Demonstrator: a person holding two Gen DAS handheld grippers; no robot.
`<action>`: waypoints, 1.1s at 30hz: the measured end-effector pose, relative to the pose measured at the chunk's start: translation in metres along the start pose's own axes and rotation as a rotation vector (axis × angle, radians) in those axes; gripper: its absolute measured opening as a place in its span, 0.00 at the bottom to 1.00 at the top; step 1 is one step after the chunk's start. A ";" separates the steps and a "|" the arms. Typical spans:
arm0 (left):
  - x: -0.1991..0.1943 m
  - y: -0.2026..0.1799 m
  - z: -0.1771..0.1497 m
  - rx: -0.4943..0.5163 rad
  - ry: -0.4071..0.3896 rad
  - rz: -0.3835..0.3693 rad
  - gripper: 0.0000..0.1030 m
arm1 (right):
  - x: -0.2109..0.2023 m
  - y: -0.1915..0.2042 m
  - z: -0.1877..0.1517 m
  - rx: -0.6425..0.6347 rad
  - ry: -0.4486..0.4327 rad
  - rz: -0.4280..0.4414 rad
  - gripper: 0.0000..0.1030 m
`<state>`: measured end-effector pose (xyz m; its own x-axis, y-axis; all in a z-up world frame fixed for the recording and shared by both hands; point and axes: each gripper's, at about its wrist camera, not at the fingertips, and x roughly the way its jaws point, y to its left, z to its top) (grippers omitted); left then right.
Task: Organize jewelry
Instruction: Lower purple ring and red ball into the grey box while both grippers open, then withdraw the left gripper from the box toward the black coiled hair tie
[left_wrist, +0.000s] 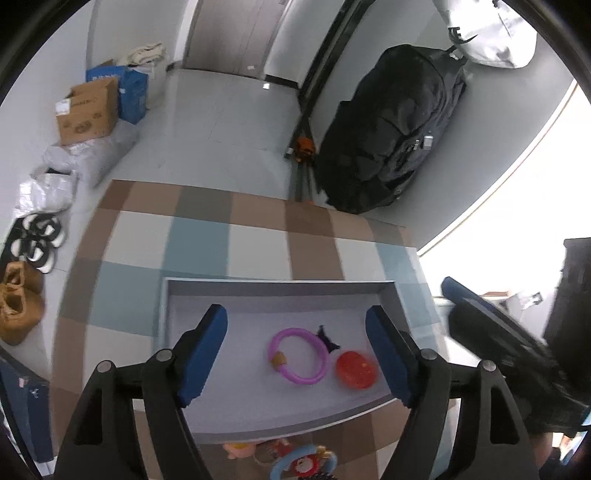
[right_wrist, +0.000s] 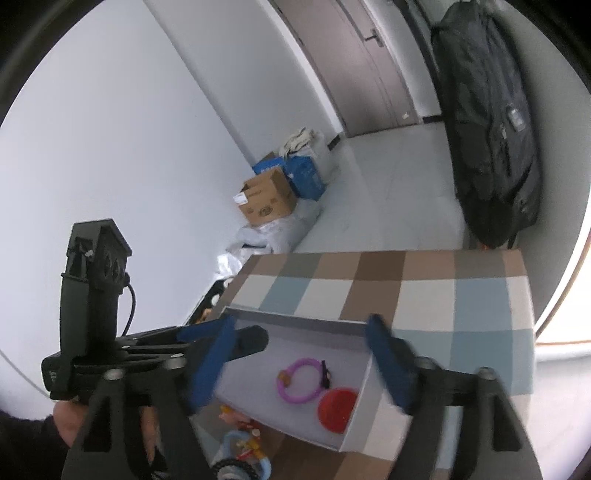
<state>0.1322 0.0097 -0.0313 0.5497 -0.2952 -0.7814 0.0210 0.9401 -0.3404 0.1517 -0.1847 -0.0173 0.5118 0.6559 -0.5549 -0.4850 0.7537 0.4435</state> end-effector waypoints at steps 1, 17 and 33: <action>-0.002 0.000 -0.001 0.004 -0.009 0.008 0.72 | -0.003 0.001 0.000 -0.009 -0.006 -0.011 0.91; -0.043 0.006 -0.015 0.046 -0.156 0.096 0.72 | -0.024 0.024 -0.012 -0.086 -0.054 -0.131 1.00; -0.060 0.032 -0.065 -0.031 -0.103 0.107 0.72 | -0.035 0.042 -0.053 -0.115 0.041 -0.181 1.00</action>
<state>0.0455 0.0458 -0.0296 0.6302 -0.1728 -0.7570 -0.0670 0.9592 -0.2747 0.0758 -0.1779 -0.0168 0.5696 0.5062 -0.6475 -0.4671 0.8476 0.2518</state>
